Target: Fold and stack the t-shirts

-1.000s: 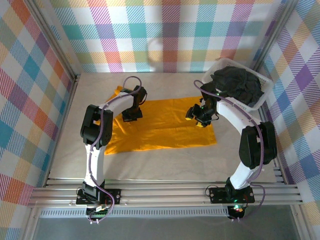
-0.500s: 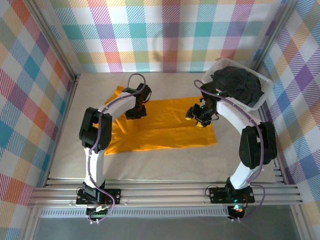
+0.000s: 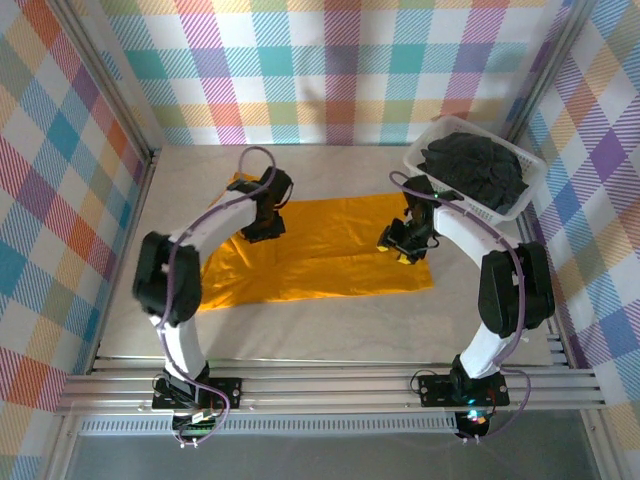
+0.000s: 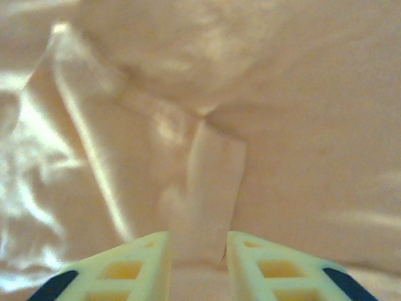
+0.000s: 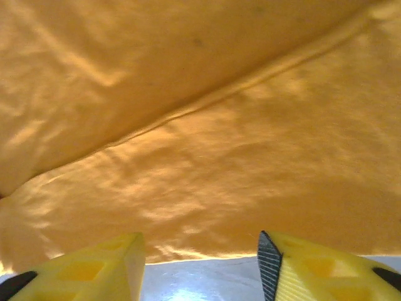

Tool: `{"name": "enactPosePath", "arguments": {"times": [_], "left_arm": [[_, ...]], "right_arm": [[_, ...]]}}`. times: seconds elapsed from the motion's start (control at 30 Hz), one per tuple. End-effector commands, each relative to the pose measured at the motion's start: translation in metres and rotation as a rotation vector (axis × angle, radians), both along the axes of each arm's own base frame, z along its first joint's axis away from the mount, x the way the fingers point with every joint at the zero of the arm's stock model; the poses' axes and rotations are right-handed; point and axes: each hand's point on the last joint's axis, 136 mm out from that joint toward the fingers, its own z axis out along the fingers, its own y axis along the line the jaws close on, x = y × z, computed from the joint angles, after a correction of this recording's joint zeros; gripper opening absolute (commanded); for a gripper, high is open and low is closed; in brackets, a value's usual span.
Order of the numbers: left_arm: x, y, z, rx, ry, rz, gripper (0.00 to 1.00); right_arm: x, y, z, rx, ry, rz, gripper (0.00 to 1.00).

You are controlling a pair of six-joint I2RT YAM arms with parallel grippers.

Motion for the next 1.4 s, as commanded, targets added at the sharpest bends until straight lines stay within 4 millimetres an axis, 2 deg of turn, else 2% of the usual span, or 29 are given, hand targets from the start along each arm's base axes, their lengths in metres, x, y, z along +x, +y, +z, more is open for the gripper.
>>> {"name": "enactPosePath", "arguments": {"times": [0.0,0.17,0.23,0.33,0.5,0.63,0.73,0.87,0.97,1.03,1.1,1.2,1.27,1.37], "left_arm": [[-0.044,0.038,-0.025,-0.086,0.129,0.222,0.26],[-0.065,0.077,-0.064,-0.136,0.221,0.386,0.24],[-0.068,0.085,-0.077,-0.122,0.254,0.403,0.23],[-0.064,0.091,-0.086,-0.075,0.273,0.364,0.22],[-0.064,0.09,-0.091,-0.028,0.301,0.284,0.21],[-0.072,0.081,-0.092,0.003,0.326,0.212,0.21],[-0.088,0.076,-0.095,0.007,0.354,0.194,0.21],[-0.114,0.074,-0.1,0.015,0.381,0.195,0.21],[-0.117,0.074,-0.095,0.004,0.362,0.201,0.21],[-0.107,0.074,-0.081,0.005,0.328,0.201,0.24],[-0.086,0.072,-0.06,0.004,0.262,0.197,0.31],[-0.042,0.066,-0.025,-0.015,0.146,0.185,0.42],[-0.004,0.065,-0.008,-0.031,0.074,0.186,0.43],[0.056,0.071,0.005,-0.059,0.004,0.22,0.44]], "right_arm": [[-0.007,-0.023,-0.022,-0.091,0.071,-0.024,0.49],[-0.016,-0.025,-0.05,-0.131,0.18,-0.008,0.47],[-0.023,-0.023,-0.059,-0.148,0.221,-0.005,0.46],[-0.038,-0.019,-0.068,-0.186,0.274,0.012,0.46],[-0.074,-0.028,-0.07,-0.243,0.37,-0.044,0.47],[-0.097,-0.041,-0.06,-0.282,0.389,-0.092,0.47],[-0.106,-0.051,-0.054,-0.321,0.385,-0.111,0.48],[-0.116,-0.056,-0.056,-0.336,0.402,-0.133,0.49],[-0.109,-0.053,-0.052,-0.315,0.363,-0.138,0.49],[-0.095,-0.05,-0.039,-0.292,0.283,-0.13,0.49],[-0.076,-0.048,-0.02,-0.28,0.18,-0.113,0.5],[-0.04,-0.045,0.011,-0.265,0.001,-0.081,0.53],[-0.013,-0.044,0.024,-0.252,-0.092,-0.067,0.53],[0.031,-0.043,0.036,-0.218,-0.211,-0.058,0.53]]}}
